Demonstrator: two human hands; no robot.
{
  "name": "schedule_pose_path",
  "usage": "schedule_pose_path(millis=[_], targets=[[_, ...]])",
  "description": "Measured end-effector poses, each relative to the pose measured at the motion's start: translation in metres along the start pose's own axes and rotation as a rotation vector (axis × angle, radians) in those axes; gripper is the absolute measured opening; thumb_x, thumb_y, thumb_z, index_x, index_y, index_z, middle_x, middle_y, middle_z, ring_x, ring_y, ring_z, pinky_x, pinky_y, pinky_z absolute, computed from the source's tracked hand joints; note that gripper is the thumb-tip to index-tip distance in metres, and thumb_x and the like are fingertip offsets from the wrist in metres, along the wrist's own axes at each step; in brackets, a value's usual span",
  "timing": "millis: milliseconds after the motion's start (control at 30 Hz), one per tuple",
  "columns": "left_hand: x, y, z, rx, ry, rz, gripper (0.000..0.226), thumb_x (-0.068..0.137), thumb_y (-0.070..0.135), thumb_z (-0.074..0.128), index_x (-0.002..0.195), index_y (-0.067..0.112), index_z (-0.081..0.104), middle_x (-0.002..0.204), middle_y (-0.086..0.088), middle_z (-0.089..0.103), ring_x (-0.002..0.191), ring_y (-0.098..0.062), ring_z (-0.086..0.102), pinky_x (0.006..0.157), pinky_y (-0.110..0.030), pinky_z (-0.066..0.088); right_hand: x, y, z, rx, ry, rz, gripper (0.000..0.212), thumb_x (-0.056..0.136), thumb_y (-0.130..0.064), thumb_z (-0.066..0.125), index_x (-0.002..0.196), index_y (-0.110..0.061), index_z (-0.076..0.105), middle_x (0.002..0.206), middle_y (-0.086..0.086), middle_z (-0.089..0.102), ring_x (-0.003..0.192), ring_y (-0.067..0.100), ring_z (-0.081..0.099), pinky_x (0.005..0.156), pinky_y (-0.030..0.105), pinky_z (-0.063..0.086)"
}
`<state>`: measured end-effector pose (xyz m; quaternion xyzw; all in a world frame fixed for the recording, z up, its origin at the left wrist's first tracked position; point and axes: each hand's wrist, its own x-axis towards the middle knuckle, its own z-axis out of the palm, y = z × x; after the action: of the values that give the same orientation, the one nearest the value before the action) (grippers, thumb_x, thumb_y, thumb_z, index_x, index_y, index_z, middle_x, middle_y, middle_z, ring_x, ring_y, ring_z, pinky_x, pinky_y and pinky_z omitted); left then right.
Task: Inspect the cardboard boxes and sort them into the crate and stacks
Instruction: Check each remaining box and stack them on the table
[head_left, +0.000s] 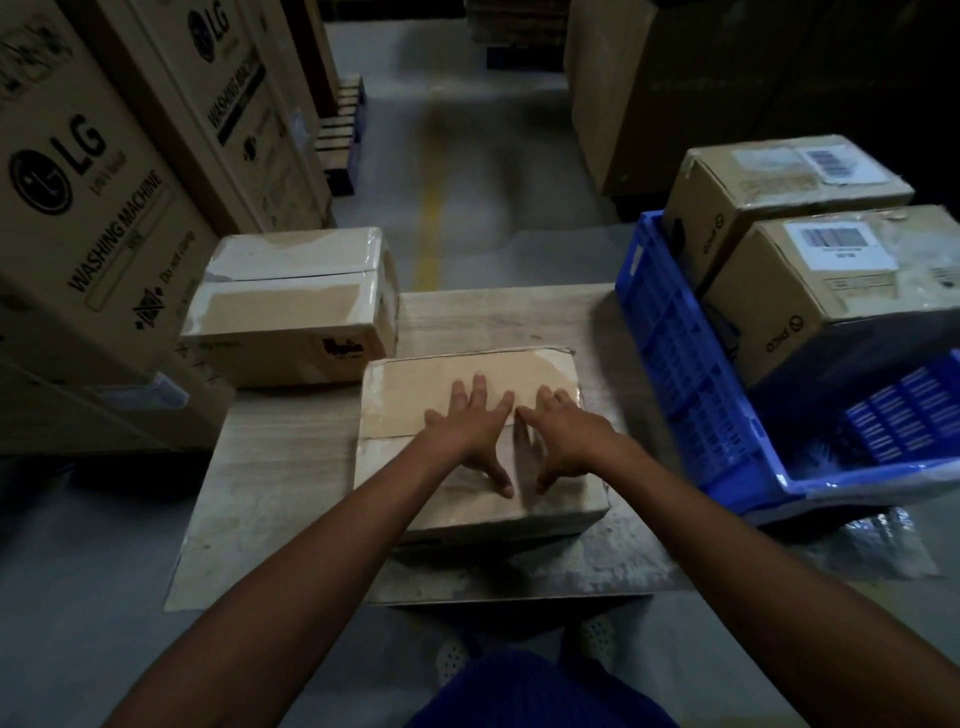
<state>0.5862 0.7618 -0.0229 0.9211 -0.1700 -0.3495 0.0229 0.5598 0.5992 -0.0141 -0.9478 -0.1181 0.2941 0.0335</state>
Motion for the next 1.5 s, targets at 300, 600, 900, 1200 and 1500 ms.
schedule_pose_path(millis=[300, 600, 900, 1200, 1500], targets=[[0.011, 0.023, -0.006, -0.039, 0.026, -0.005, 0.139, 0.065, 0.049, 0.089, 0.155, 0.037, -0.016, 0.159, -0.003, -0.036, 0.148, -0.035, -0.028, 0.113, -0.072, 0.008, 0.009, 0.012, 0.001, 0.083, 0.038, 0.014, 0.123, 0.068, -0.042, 0.09, 0.161, -0.028, 0.011, 0.17, 0.011, -0.002, 0.156, 0.035, -0.001, 0.119, 0.058, 0.028], [0.022, 0.037, -0.02, -0.092, 0.04, -0.044, 0.145, 0.06, 0.057, 0.088, 0.156, 0.031, -0.017, 0.162, 0.002, -0.032, 0.149, -0.034, -0.027, 0.112, -0.072, 0.009, 0.022, 0.026, -0.013, 0.09, 0.085, -0.011, 0.114, 0.069, -0.042, 0.089, 0.159, -0.021, 0.023, 0.168, 0.01, 0.012, 0.155, 0.033, 0.01, 0.115, 0.053, 0.036], [0.028, 0.031, -0.026, -0.037, 0.089, -0.061, 0.14, 0.063, 0.052, 0.089, 0.158, 0.028, -0.011, 0.161, 0.0, -0.032, 0.149, -0.035, -0.025, 0.113, -0.072, 0.009, 0.033, 0.033, -0.025, 0.109, 0.07, -0.02, 0.122, 0.068, -0.038, 0.09, 0.162, -0.026, 0.013, 0.169, 0.013, -0.002, 0.156, 0.035, -0.001, 0.117, 0.054, 0.033], [0.031, 0.008, -0.022, -0.058, 0.085, -0.075, 0.141, 0.061, 0.051, 0.09, 0.158, 0.031, -0.012, 0.162, -0.002, -0.031, 0.15, -0.033, -0.022, 0.114, -0.069, 0.011, 0.043, 0.018, -0.025, 0.043, 0.064, -0.033, 0.138, 0.062, -0.052, 0.091, 0.163, -0.025, 0.001, 0.169, 0.013, -0.007, 0.155, 0.035, -0.007, 0.122, 0.06, 0.012], [0.022, -0.018, -0.023, -0.099, 0.1, -0.051, 0.136, 0.065, 0.047, 0.088, 0.158, 0.031, -0.01, 0.162, 0.0, -0.03, 0.151, -0.031, -0.022, 0.116, -0.068, 0.009, 0.043, -0.006, -0.027, 0.094, -0.018, -0.036, 0.136, 0.065, -0.051, 0.091, 0.161, -0.031, -0.003, 0.169, 0.009, -0.015, 0.155, 0.035, -0.012, 0.12, 0.066, 0.015]])
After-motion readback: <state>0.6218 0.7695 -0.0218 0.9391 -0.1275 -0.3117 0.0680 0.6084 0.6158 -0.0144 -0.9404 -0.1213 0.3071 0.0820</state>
